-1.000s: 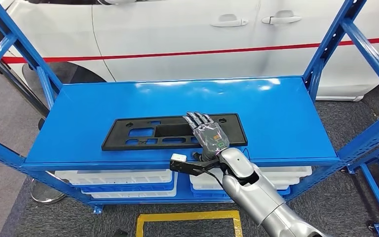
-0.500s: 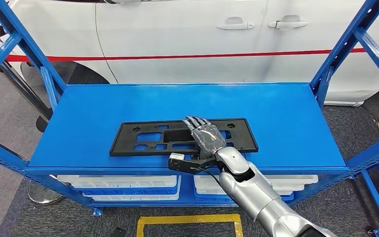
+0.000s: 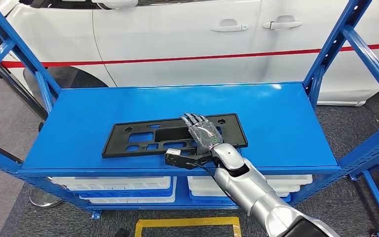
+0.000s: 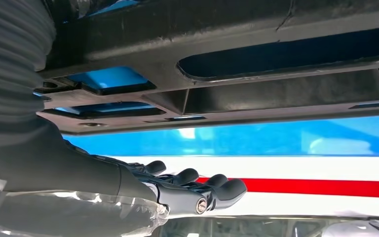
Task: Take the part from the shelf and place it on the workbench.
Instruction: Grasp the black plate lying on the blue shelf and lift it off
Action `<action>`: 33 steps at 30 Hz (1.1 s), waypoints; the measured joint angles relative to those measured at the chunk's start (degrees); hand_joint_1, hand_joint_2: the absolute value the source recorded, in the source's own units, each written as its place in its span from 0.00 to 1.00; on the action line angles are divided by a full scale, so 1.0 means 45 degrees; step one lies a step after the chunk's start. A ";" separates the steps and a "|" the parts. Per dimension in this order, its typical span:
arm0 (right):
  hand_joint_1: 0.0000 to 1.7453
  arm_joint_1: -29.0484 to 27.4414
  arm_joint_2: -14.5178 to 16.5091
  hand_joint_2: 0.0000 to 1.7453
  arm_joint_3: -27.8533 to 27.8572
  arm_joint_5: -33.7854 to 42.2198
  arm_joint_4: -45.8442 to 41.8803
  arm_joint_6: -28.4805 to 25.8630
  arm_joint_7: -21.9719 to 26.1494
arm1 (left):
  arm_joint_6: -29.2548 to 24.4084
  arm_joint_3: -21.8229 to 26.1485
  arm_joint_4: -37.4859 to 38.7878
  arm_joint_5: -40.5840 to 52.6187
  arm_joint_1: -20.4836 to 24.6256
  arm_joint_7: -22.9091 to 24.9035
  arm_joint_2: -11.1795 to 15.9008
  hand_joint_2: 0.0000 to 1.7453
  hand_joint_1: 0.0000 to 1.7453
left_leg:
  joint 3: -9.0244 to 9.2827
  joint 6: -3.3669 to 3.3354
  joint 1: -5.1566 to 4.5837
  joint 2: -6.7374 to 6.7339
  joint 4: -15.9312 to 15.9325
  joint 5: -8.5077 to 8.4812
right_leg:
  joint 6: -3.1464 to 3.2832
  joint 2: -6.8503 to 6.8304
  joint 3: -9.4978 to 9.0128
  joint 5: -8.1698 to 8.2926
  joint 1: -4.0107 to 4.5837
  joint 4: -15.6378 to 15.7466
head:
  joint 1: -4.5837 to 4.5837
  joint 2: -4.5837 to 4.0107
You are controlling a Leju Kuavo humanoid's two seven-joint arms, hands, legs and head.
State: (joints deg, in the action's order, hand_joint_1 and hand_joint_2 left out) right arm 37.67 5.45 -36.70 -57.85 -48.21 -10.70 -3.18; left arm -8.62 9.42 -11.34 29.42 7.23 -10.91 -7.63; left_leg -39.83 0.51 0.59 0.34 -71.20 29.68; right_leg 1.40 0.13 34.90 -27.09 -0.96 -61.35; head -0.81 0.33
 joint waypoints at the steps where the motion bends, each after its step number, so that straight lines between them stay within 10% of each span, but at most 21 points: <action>1: 0.48 0.0030 0.0012 1.00 0.0000 0.0011 0.0027 -0.0007 -0.0012 | -0.0011 0.0013 0.0000 0.0000 0.0007 0.0000 0.0000 0.00 0.00 | 0.0483 -0.0072 -0.0012 0.0000 0.0889 -0.0365 | -0.0006 0.0005 -0.0016 0.0004 0.0004 0.0004 | 0.0000 0.0000; 3: 0.89 0.0066 0.0024 1.00 0.0000 0.0021 0.0082 -0.0039 -0.0052 | -0.0042 0.0041 0.0000 0.0000 0.0043 -0.0004 0.0001 0.00 0.00 | 0.1206 -0.0202 -0.0092 -0.0013 0.2282 -0.0749 | -0.0080 0.0018 -0.0042 0.0017 0.0027 0.0031 | 0.0000 0.0000; 4: 0.94 0.0064 0.0024 1.00 0.0000 0.0021 0.0113 -0.0072 -0.0077 | -0.0062 0.0052 0.0000 0.0000 0.0055 -0.0009 0.0002 0.00 0.00 | 0.1346 -0.0251 -0.0139 -0.0020 0.2591 -0.0769 | -0.0142 0.0023 -0.0052 0.0030 0.0025 0.0057 | 0.0001 0.0000; 8: 0.95 -0.0019 0.0004 1.00 0.0004 0.0030 0.0207 -0.0145 -0.0123 | -0.0112 0.0115 0.0000 0.0012 0.0040 -0.0018 0.0002 0.00 0.00 | 0.1527 -0.0490 -0.0149 -0.0057 0.3009 -0.1009 | -0.0424 0.0021 -0.0015 -0.0067 0.0027 -0.0006 | 0.0007 0.0000; 13: 0.99 -0.0105 -0.0045 1.00 0.0005 -0.0007 0.0289 -0.0196 -0.0132 | -0.0129 0.0166 0.0000 0.0061 0.0015 -0.0019 0.0005 0.00 0.00 | 0.1567 -0.0684 -0.0129 -0.0116 0.3238 -0.1168 | -0.0493 0.0007 0.1372 -0.1491 0.0041 -0.2882 | 0.0013 0.0000; 18: 1.00 -0.0076 -0.0064 1.00 0.0000 -0.0234 0.0284 -0.0319 -0.0192 | -0.0198 0.0198 0.0000 0.0101 0.0012 -0.0039 0.0002 0.00 0.00 | 0.1586 -0.0485 -0.0148 -0.0072 0.2914 -0.0912 | -0.0419 -0.0023 0.0017 0.0057 0.0041 -0.0127 | 0.0011 0.0000; 23: 1.00 -0.0067 -0.0076 1.00 -0.0001 -0.0364 0.0125 -0.0396 -0.0190 | -0.0323 0.0325 0.0000 0.0120 0.0004 -0.0123 0.0004 0.00 0.00 | 0.1538 -0.0171 -0.0081 -0.0033 0.2625 -0.0662 | -0.0100 -0.0034 -0.0238 0.0098 0.0089 0.0331 | 0.0006 0.0000; 28: 1.00 -0.0157 -0.0120 1.00 -0.0002 -0.0584 0.0026 -0.0513 -0.0330 | -0.0446 0.0453 0.0000 0.0171 -0.0041 -0.0145 0.0005 0.00 0.00 | 0.0106 0.0134 0.0107 -0.0040 -0.0449 0.0778 | 0.0041 -0.0062 -0.0259 0.0161 0.0032 0.0416 | 0.0006 0.0000; 30: 1.00 -0.0232 -0.0149 1.00 0.0000 -0.0681 -0.0030 -0.0648 -0.0372 | -0.0610 0.0502 0.0000 0.0188 -0.0063 -0.0237 0.0005 0.00 0.00 | 0.0215 0.0199 0.0191 -0.0042 -0.0178 0.0332 | 0.0021 -0.0047 -0.0279 0.0152 0.0021 0.0411 | 0.0005 0.0000; 33: 1.00 -0.0389 -0.0253 1.00 0.0074 -0.0617 -0.0350 -0.0936 -0.0366 | -0.0946 0.0600 -0.0001 0.0152 -0.0031 -0.0638 -0.0002 0.00 0.00 | 0.1335 0.0199 0.0241 -0.0032 0.2169 -0.0732 | -0.0134 -0.0013 -0.0314 0.0123 0.0015 0.0400 | 0.0007 0.0000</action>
State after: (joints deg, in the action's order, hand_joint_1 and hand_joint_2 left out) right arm 35.92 4.31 -36.36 -60.63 -49.79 -14.92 -4.83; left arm -12.88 12.12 -11.35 30.10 7.09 -13.78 -7.64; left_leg -33.83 1.41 1.67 0.19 -61.44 26.39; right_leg 0.80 0.07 33.49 -26.54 -0.90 -59.55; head -0.78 0.33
